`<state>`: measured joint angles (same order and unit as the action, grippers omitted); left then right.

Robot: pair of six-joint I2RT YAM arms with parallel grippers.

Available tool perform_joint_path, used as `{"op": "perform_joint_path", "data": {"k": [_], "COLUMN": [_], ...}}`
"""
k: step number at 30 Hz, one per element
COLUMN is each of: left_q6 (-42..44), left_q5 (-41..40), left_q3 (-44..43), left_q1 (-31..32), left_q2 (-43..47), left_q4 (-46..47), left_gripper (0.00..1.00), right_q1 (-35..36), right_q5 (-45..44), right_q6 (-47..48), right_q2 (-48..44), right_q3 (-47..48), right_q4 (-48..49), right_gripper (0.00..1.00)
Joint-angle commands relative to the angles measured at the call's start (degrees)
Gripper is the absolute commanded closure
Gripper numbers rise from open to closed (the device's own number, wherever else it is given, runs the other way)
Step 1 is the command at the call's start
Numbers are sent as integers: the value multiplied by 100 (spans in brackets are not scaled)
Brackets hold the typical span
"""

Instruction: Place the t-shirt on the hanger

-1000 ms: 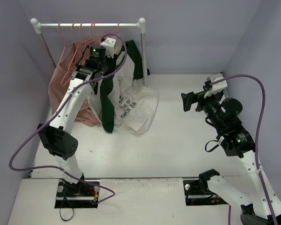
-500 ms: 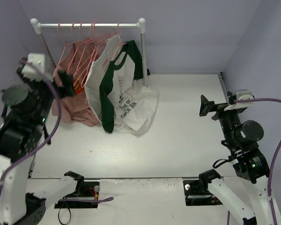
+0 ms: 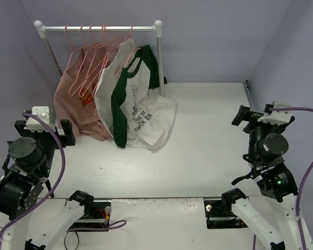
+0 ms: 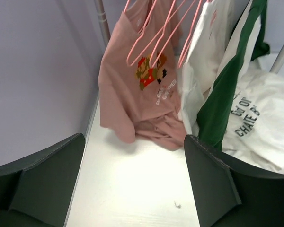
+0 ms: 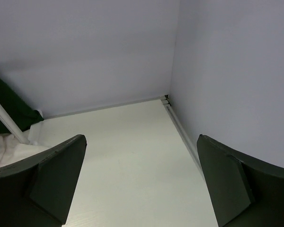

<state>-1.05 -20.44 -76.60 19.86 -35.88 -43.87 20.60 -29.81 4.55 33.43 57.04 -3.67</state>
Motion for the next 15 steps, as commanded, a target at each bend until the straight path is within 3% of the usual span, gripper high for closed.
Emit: {"op": "perform_joint_path", "data": {"k": [1,15], "left_q6": [-132,8], "left_q5": [-361,-545], "left_q3": [-61,-129], "left_q1": [-17,-17], "left_q2": [-60,-396], "left_q4": [45,54], "left_gripper": [19,19], "right_q1": [-12,-12], "right_q5": [-302,-5], "right_q6": [-321,-261], "right_q2": [282,580], "right_q3": [45,103], "right_q4": [385,385], "right_gripper": [0,0]}}
